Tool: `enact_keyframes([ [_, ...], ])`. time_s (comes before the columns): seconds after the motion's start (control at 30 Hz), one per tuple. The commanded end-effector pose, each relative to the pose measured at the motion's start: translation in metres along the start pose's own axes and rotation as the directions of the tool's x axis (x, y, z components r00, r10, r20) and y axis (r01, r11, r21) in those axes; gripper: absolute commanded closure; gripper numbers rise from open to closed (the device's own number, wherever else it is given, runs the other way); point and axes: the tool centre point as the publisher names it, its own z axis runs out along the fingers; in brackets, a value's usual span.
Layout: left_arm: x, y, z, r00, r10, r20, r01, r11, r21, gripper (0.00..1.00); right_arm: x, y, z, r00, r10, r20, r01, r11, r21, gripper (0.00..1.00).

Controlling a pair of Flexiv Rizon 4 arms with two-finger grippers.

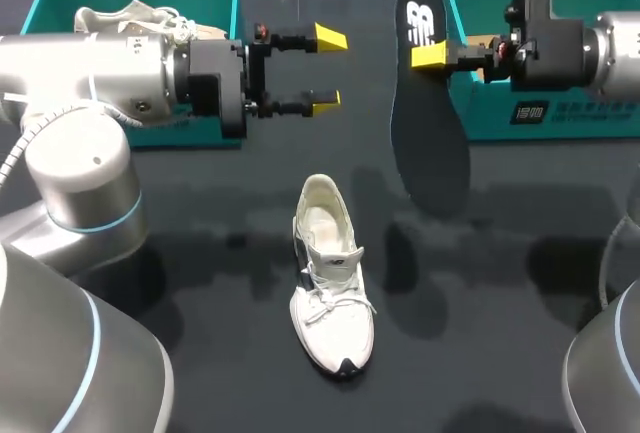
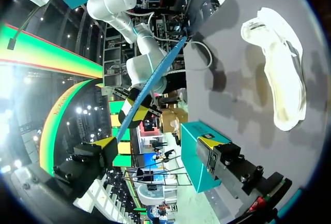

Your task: Take the shoe out of the shoebox, open the shoe tongue, remove and reinsert the insole, then place the shoe into the shoebox

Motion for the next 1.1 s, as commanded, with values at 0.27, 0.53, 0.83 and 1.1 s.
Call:
enact_keyframes([
  [0.27, 0.003, 0.005, 0.008, 1.000, 0.002, 0.002, -0.002, 1.000, 0.003, 0.00, -0.022, 0.019, 0.012, 0.999, 0.051, -0.007, -0.051, 0.998, 0.023, 1.00],
  [0.53, 0.006, 0.006, 0.011, 1.000, -0.023, 0.021, 0.023, 1.000, 0.011, 0.00, -0.050, 0.040, 0.019, 0.981, 0.193, -0.032, -0.192, 0.980, 0.045, 1.00],
  [0.83, 0.013, 0.003, 0.018, 0.999, -0.050, 0.014, 0.050, 0.998, 0.044, 0.00, -0.076, 0.044, 0.024, 0.948, 0.314, -0.046, -0.312, 0.949, 0.039, 1.00],
  [1.1, 0.016, 0.004, 0.025, 0.999, -0.046, 0.007, 0.046, 0.998, 0.053, 0.00, -0.076, 0.044, 0.024, 0.948, 0.314, -0.046, -0.312, 0.949, 0.039, 1.00],
])
